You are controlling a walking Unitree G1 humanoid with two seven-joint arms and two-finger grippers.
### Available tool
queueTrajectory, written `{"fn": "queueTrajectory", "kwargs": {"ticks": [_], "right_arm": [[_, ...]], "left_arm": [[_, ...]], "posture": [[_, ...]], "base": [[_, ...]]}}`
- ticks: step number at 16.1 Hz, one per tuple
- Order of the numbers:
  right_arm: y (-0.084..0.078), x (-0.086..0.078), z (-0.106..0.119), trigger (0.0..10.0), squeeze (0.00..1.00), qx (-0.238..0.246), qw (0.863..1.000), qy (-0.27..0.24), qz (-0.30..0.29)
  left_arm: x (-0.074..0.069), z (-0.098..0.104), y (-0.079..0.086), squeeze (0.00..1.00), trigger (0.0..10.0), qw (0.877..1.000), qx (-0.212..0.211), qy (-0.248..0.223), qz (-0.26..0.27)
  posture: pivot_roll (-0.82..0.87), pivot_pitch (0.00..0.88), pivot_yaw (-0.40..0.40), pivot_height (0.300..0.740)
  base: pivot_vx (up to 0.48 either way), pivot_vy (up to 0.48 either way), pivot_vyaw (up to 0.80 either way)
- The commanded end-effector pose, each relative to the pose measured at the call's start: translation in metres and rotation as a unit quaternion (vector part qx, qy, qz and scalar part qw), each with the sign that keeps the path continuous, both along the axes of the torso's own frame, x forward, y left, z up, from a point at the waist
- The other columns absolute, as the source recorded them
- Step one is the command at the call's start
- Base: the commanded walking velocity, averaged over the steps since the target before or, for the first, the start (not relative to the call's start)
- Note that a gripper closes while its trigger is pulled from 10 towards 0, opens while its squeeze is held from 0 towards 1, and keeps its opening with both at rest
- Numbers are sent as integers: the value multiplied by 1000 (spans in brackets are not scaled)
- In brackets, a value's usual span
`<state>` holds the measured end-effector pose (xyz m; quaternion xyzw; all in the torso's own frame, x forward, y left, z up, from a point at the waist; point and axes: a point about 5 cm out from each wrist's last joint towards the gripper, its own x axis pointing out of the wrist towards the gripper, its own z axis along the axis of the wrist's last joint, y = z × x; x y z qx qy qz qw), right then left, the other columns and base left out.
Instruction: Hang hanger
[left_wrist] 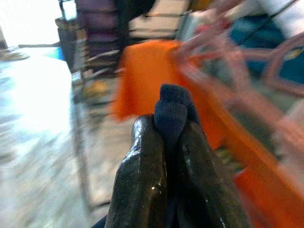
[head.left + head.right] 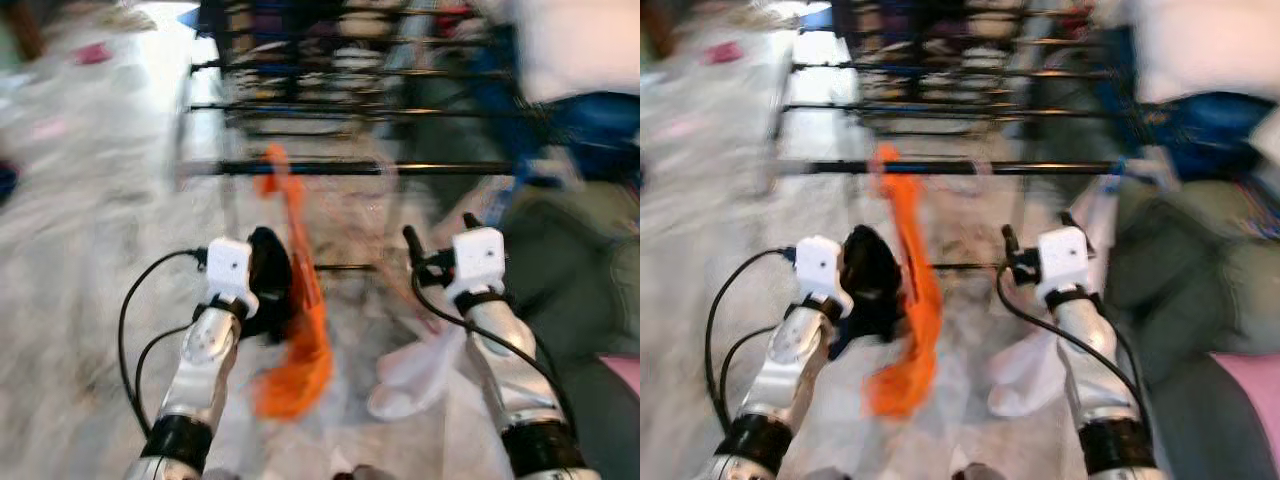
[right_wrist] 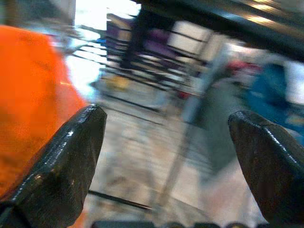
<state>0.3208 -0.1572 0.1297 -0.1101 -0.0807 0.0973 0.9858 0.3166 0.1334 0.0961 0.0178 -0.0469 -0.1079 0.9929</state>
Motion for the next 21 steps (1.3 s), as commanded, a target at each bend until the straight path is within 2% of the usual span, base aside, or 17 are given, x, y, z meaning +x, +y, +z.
{"fn": "queueTrajectory", "kwargs": {"ticks": [1, 3, 7, 10, 12, 15, 16, 17, 18, 21], "right_arm": [[-1, 0, 0, 10000, 0, 1, 1000, 10, 10], [-2, 4, 7, 10000, 0, -2, 1000, 2, 15], [0, 6, 6, 10000, 0, 0, 1000, 9, 24], [21, 21, -3, 10000, 0, -23, 995, 72, 59], [32, 30, -5, 10000, 0, -1, 993, 99, 56], [42, 42, 0, 10000, 0, 16, 993, 109, 48], [42, 44, 0, 6941, 0, 18, 993, 114, 37], [40, 47, 2, 667, 0, 25, 993, 117, 24], [40, 49, 4, 0, 0, 27, 993, 116, 20], [39, 57, 1, 0, 0, 42, 988, 148, -7]], "left_arm": [[0, 4, 0, 0, 10000, 1000, 1, -10, 0], [0, 4, 0, 0, 10000, 1000, 0, -11, 2], [1, 5, 2, 0, 10000, 1000, 2, -11, 3], [1, 8, 8, 0, 10000, 999, 35, -23, -13], [3, 11, 16, 0, 10000, 999, 42, -21, -15], [6, 13, 20, 0, 10000, 999, 47, -21, -14], [6, 13, 20, 0, 10000, 999, 47, -21, -14], [6, 13, 20, 0, 10000, 999, 47, -20, -15], [6, 13, 20, 0, 10000, 999, 46, -20, -16], [4, 9, 17, 0, 10000, 998, 48, -10, -29]], "posture": [[38, 176, -77, 740], [36, 179, -78, 740], [40, 182, -76, 740], [40, 193, -71, 740], [52, 201, -65, 740], [63, 199, -62, 740], [65, 197, -61, 740], [67, 196, -62, 740], [67, 196, -62, 740], [61, 191, -59, 740]], "base": [[0, 0, 0], [0, 0, 0], [0, 0, 0], [0, 0, 0], [0, 0, 0], [0, 0, 0], [0, 0, 0], [0, 0, 0], [0, 0, 0], [0, 0, 0]]}}
